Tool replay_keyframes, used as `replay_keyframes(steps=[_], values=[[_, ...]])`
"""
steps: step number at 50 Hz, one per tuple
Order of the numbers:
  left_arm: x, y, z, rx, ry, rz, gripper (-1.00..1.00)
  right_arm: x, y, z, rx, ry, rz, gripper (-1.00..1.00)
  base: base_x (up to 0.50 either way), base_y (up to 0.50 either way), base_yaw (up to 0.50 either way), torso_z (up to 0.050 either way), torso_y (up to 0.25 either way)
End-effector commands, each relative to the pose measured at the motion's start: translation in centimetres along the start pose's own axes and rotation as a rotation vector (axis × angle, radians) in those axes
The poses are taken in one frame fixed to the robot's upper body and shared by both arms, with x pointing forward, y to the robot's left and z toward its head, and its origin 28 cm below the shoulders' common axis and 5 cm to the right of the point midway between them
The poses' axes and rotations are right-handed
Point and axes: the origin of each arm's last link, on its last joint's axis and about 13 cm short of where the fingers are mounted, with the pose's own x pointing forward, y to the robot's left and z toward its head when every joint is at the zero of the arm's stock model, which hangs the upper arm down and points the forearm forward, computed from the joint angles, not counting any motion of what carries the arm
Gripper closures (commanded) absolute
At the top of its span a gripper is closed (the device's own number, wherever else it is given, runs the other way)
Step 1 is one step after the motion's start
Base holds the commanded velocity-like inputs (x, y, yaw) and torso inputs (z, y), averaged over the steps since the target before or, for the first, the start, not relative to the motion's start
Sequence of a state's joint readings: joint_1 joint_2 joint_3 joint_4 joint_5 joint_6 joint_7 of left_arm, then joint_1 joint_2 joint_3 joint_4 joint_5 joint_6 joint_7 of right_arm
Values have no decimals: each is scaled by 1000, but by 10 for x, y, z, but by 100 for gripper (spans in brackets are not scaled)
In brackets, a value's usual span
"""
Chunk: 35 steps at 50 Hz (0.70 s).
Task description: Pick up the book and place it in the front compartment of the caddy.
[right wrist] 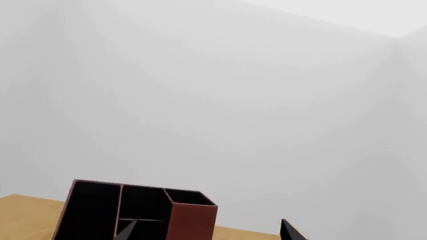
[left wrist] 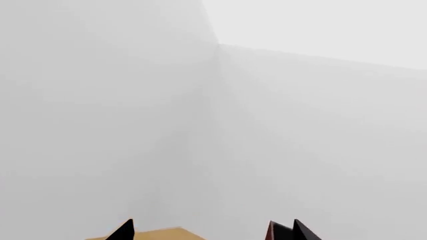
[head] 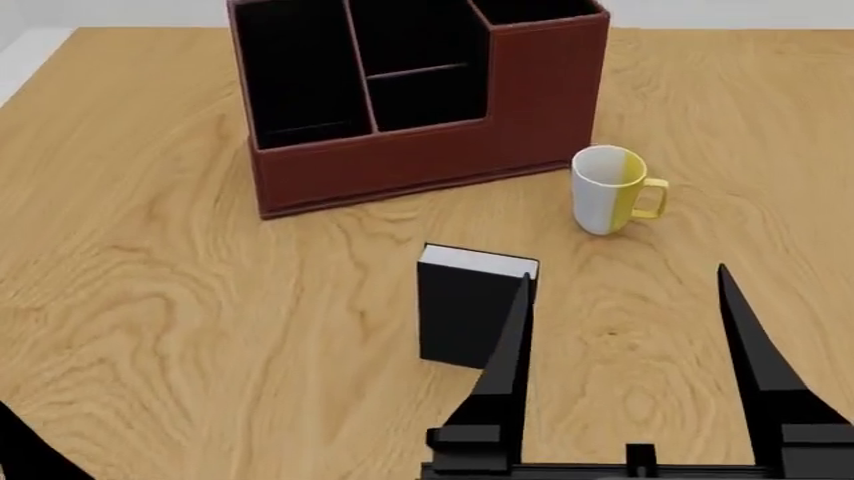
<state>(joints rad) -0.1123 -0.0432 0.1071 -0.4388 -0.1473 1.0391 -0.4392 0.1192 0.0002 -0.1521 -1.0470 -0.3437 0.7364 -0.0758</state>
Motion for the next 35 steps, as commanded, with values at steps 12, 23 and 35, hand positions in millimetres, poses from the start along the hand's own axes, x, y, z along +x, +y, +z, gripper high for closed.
replay_keyframes(steps=[12, 23, 35], values=[[1, 0, 1, -5, -20, -3, -100, 3, 2, 2, -15, -8, 20, -100, 396, 7, 0, 0, 1], [1, 0, 1, -5, -20, -1, -100, 7, 3, 5, -13, -17, 36, -100, 394, 166, 0, 0, 0], [1, 0, 1, -5, -21, -1, -100, 4, 2, 4, -12, -21, 27, -100, 395, 125, 0, 0, 1]])
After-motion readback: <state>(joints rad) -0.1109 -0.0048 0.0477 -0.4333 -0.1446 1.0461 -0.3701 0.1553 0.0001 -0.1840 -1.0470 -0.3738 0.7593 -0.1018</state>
